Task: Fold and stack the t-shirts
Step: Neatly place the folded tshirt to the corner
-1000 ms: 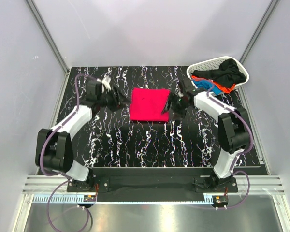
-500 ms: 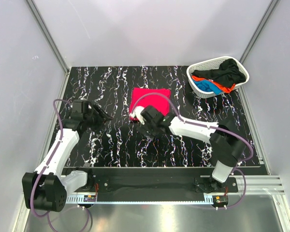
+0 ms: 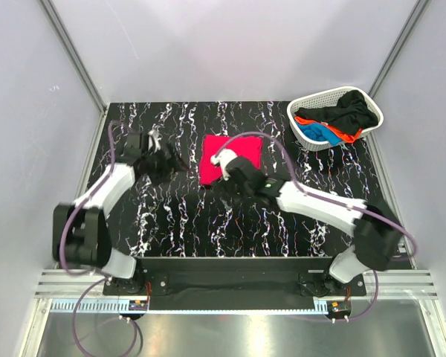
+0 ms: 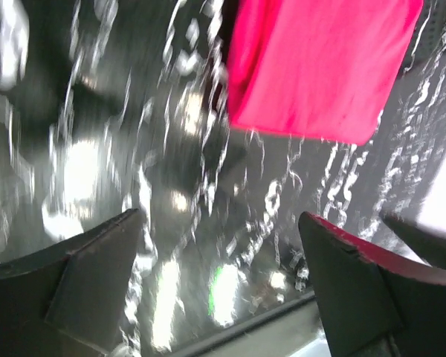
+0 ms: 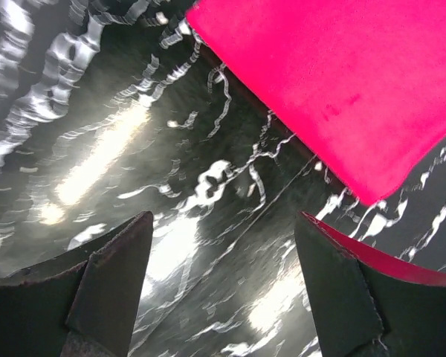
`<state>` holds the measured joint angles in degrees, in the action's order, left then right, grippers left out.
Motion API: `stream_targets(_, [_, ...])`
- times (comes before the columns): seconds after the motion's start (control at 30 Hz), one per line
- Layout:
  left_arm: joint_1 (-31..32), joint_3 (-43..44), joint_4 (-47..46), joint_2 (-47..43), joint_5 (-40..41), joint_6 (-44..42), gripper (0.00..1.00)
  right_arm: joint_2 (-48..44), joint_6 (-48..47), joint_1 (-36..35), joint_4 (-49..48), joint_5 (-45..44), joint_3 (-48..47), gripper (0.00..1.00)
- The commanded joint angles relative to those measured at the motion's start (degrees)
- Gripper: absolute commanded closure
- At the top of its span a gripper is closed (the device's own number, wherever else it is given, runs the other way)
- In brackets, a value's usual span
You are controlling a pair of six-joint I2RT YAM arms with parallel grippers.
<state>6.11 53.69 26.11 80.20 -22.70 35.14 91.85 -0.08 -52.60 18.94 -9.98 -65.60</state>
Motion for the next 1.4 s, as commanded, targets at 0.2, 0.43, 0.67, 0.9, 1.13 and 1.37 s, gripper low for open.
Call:
stream_targets(0.2, [3.03, 26.62, -16.44, 26.45, -3.66, -15.71, 0.24, -23.98, 18.25, 0.13, 4.26, 3.65, 9.96, 0.17])
stream_targets(0.43, [5.4, 43.94, -13.9, 44.49, -4.46, -19.05, 0.2, -31.64, 20.03, 0.13, 9.7, 4.0, 12.08, 0.18])
stream_targets(0.67, [6.9, 50.54, -11.17, 51.53, 0.27, -21.94, 0.18, -36.57, 20.03, 0.04, 11.91, 2.77, 14.45, 0.18])
stream_targets(0.9, [7.16, 54.32, -7.04, 55.93, -2.43, -23.18, 0.25, -39.91, 20.03, 0.13, 12.88, 1.89, 15.85, 0.18])
stream_targets(1.13, [8.22, 51.43, -6.86, 55.23, -4.81, -23.01, 0.33, -40.44, 19.76, 0.13, 13.05, 0.66, 16.12, 0.18])
stream_targets(1.37, [7.17, 55.2, -7.21, 58.66, -9.02, -18.8, 0.7, -39.82, 19.85, 0.13, 13.05, -0.04, 15.86, 0.18])
